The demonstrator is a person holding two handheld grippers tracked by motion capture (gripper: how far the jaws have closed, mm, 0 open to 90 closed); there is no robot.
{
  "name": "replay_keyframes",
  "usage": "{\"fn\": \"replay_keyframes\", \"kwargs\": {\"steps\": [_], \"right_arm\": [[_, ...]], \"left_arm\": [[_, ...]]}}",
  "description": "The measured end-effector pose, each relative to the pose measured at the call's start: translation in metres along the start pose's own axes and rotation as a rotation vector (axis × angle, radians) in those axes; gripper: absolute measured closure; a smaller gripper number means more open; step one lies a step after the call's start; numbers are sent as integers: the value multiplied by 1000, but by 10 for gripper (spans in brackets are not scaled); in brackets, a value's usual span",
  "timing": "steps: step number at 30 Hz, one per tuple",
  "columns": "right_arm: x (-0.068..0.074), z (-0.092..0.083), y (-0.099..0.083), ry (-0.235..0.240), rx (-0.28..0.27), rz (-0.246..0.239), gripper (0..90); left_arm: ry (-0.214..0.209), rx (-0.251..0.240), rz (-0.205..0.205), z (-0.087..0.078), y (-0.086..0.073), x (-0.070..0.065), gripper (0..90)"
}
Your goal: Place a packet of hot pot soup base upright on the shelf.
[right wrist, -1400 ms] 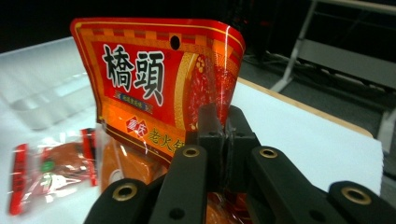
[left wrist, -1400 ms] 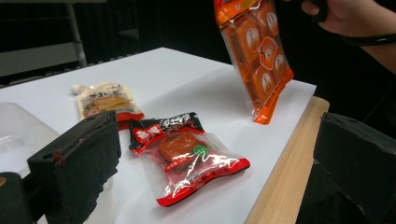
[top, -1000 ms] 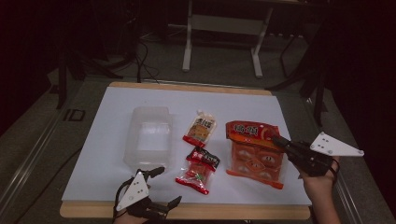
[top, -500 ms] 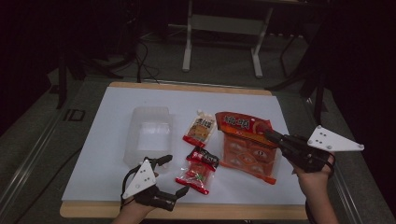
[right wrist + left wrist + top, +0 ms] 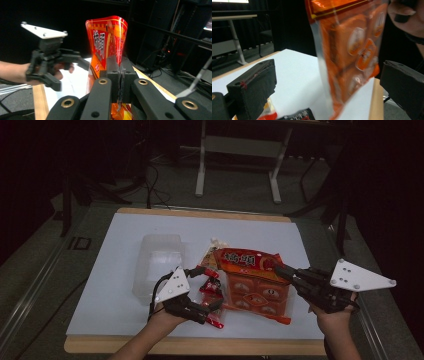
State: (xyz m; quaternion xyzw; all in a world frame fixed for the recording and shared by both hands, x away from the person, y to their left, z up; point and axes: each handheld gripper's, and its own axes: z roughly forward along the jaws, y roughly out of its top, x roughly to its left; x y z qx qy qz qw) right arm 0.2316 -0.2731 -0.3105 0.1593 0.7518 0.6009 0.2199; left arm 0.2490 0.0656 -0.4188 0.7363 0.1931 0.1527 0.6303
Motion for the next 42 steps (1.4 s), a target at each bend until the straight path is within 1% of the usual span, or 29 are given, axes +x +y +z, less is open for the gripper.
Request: {"fn": "replay_keyframes", "kwargs": {"steps": [1, 2, 3, 4, 5, 6, 7, 9, 10, 13, 14, 15, 16, 17, 18, 20, 23, 24, 26, 32, 34, 36, 38, 39, 41, 42], "right_arm": [[0, 0, 0, 0, 0, 0, 889], [3, 2, 2, 27, -6, 2, 889], [5, 2, 3, 23, -5, -8, 888], [7, 3, 4, 26, -4, -15, 889], [7, 3, 4, 26, -4, -15, 889], [11, 6, 6, 33, -1, -32, 889], [12, 7, 7, 39, 0, -35, 889], [13, 8, 8, 46, -1, -33, 889], [12, 9, 9, 54, -1, -30, 888], [12, 10, 9, 66, -6, -29, 888], [12, 10, 9, 67, -7, -30, 888], [12, 11, 9, 64, -4, -32, 888], [12, 11, 9, 66, 0, -31, 888], [12, 12, 9, 70, 2, -30, 888], [12, 13, 8, 64, 6, -34, 888], [11, 13, 6, 69, 4, -25, 888], [10, 13, 5, 63, 4, -22, 887], [7, 12, 3, 66, 4, -10, 887], [5, 12, 1, 65, 9, -9, 885], [3, 13, -2, 68, 23, -12, 883], [0, 12, -2, 73, 16, -7, 879], [0, 10, -1, 71, 13, -12, 875], [-1, 10, 0, 69, 11, -14, 874], [-2, 8, 2, 65, 7, -18, 865], [-2, 6, 2, 65, -1, -14, 861], [-3, 5, 3, 64, -6, -14, 855]], "left_arm": [[0, 0, 0, 0, 0, 0, 12], [-30, 1, 1, 6, 5, 1, 12], [-49, -1, 5, 10, 7, 1, 12], [-59, -8, 9, 13, 9, 2, 12], [-59, -8, 9, 13, 9, 2, 12], [-94, -22, -19, 20, 11, 3, 12], [-106, -25, -21, 23, 11, 4, 12], [-117, -22, -5, 28, 12, 2, 12], [-128, -26, -2, 30, 12, 2, 29], [-178, -34, -9, 33, 11, 2, 146], [-193, -40, -18, 34, 10, 2, 154], [-205, -47, -19, 34, 10, 3, 204], [-223, -54, -19, 34, 10, 3, 276], [-223, -54, -19, 34, 10, 3, 336], [-242, -64, -13, 34, 9, 3, 423], [-250, -66, -7, 34, 9, 3, 517], [-259, -60, 4, 33, 8, 2, 630], [-287, -52, 14, 33, 8, 2, 679], [-282, -42, 37, 33, 8, 0, 707], [-287, -34, 37, 33, 7, 2, 714], [-277, -35, 68, 33, 11, 1, 715], [-277, -34, 73, 33, 13, 1, 715], [-267, -27, 83, 32, 18, 1, 715], [-252, -32, 106, 31, 23, -1, 716], [-244, -32, 112, 30, 25, -1, 716], [-237, -35, 121, 30, 28, -2, 716]]}}
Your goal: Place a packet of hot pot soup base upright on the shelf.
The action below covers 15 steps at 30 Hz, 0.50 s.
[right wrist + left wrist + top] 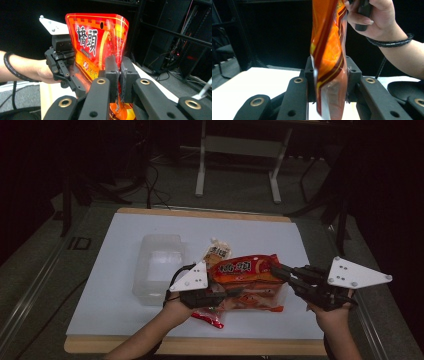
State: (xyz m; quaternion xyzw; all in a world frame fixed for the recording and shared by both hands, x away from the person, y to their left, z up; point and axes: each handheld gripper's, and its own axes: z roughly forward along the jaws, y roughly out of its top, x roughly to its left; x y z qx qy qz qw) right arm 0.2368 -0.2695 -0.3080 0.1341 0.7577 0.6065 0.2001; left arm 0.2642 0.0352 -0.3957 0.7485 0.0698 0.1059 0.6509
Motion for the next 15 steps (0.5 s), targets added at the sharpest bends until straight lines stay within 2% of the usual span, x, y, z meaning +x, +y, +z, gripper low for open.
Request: {"fn": "replay_keyframes", "kwargs": {"steps": [3, 6, 7, 9, 12, 13, 14, 15], "right_arm": [[-2, -4, 2, -19, -30, 7, 775], [-1, -7, 3, -34, -38, 8, 698], [-1, -7, 3, -34, -38, 8, 698], [-1, -8, 3, -58, -53, 3, 600], [-1, -10, 2, -89, -67, 11, 495], [-1, -10, 2, -89, -67, 11, 495], [-1, -11, 2, -96, -71, 15, 474], [-3, -12, 1, -113, -78, 27, 416]], "left_arm": [[24, -11, 25, -2, 8, -1, 717], [34, -25, 21, -5, 11, 0, 716], [34, -25, 21, -5, 11, 0, 717], [42, -28, 21, -6, 13, 1, 716], [76, -46, 22, -12, 17, 4, 717], [76, -46, 22, -12, 17, 4, 716], [92, -59, 8, -16, 19, 7, 716], [104, -67, 4, -19, 21, 9, 717]]}}
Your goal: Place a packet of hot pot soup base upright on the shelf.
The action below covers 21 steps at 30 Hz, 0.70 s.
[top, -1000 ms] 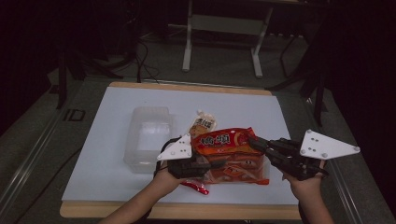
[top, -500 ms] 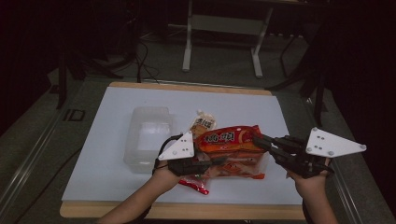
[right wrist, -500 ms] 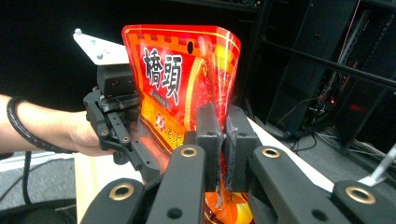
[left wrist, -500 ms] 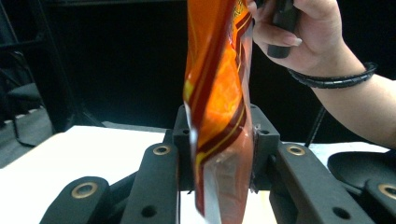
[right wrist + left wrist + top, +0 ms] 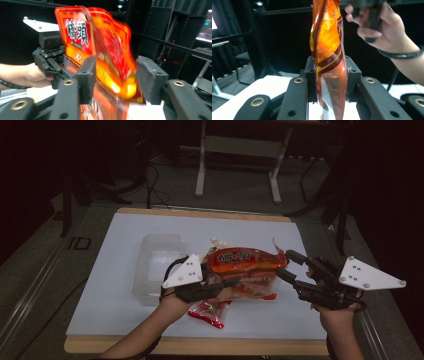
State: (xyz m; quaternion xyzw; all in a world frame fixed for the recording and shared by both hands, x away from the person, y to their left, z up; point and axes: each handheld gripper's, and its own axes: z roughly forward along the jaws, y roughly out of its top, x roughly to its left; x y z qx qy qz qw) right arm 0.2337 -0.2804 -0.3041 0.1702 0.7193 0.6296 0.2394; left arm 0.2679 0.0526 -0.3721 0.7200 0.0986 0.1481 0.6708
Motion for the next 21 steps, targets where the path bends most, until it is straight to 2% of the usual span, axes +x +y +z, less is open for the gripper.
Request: {"fn": "replay_keyframes", "kwargs": {"steps": [3, 5, 9, 16, 21], "right_arm": [[-2, -1, -1, -31, -5, 12, 352], [-2, -1, -2, -51, -11, 24, 277], [-3, -1, -4, -74, -28, 37, 173], [-3, 0, -10, -38, -31, 59, 132], [-1, 4, -19, -37, 2, 44, 115]], "left_arm": [[41, -4, 8, -7, 7, 6, 717], [69, -2, 16, -12, 12, 11, 717], [120, -14, 8, -25, 18, 21, 717], [219, -15, 19, -49, 23, 39, 716], [290, -32, 7, -67, 24, 52, 717]]}}
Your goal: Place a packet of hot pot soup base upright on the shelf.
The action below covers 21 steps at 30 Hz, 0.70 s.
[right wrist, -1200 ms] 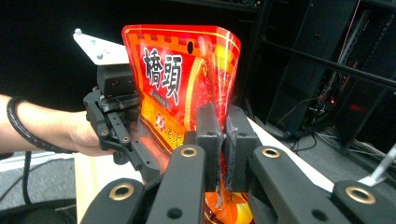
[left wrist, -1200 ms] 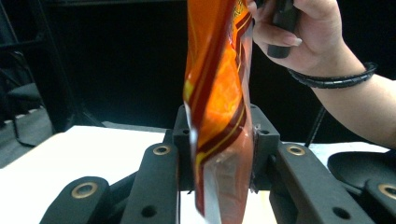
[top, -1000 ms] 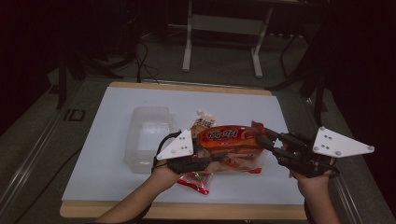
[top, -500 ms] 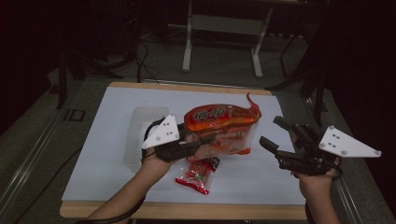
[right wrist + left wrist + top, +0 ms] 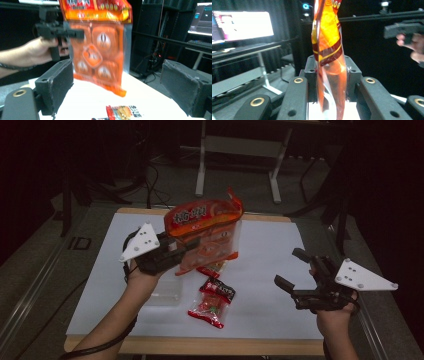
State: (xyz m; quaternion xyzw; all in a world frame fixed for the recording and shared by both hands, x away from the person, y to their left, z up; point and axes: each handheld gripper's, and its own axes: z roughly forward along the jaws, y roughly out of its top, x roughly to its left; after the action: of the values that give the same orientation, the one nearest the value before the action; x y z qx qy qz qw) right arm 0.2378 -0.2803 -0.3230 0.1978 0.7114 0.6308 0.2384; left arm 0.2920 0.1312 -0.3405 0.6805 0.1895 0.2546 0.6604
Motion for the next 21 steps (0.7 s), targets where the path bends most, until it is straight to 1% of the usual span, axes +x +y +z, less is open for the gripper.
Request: {"fn": "replay_keyframes", "kwargs": {"steps": [2, 3, 6, 8, 12, 14, 15, 18, 20, 21], "right_arm": [[1, 3, -5, -13, 15, -11, 121], [1, 4, -7, -13, 17, -7, 133], [1, 6, -13, -31, 32, -10, 133], [0, 7, -17, -43, 44, -6, 133], [-1, 8, -25, -50, 48, 5, 133], [-2, 8, -27, -44, 50, 12, 133], [-3, 8, -29, -49, 54, 10, 134], [-4, 8, -32, -64, 71, 6, 134], [-5, 8, -34, -64, 77, 14, 134], [-6, 8, -35, -64, 77, 16, 134]], "left_arm": [[31, -11, -5, -5, 0, 6, 716], [46, -14, -12, -8, 0, 9, 716], [93, -15, -13, -15, -1, 19, 716], [128, -19, -21, -20, -3, 26, 716], [198, -25, -30, -28, -11, 39, 716], [227, -28, -34, -32, -15, 44, 716], [242, -32, -39, -33, -18, 46, 716], [277, -24, -37, -37, -26, 51, 716], [287, -14, -37, -38, -32, 54, 716], [290, -14, -46, -39, -35, 57, 717]]}}
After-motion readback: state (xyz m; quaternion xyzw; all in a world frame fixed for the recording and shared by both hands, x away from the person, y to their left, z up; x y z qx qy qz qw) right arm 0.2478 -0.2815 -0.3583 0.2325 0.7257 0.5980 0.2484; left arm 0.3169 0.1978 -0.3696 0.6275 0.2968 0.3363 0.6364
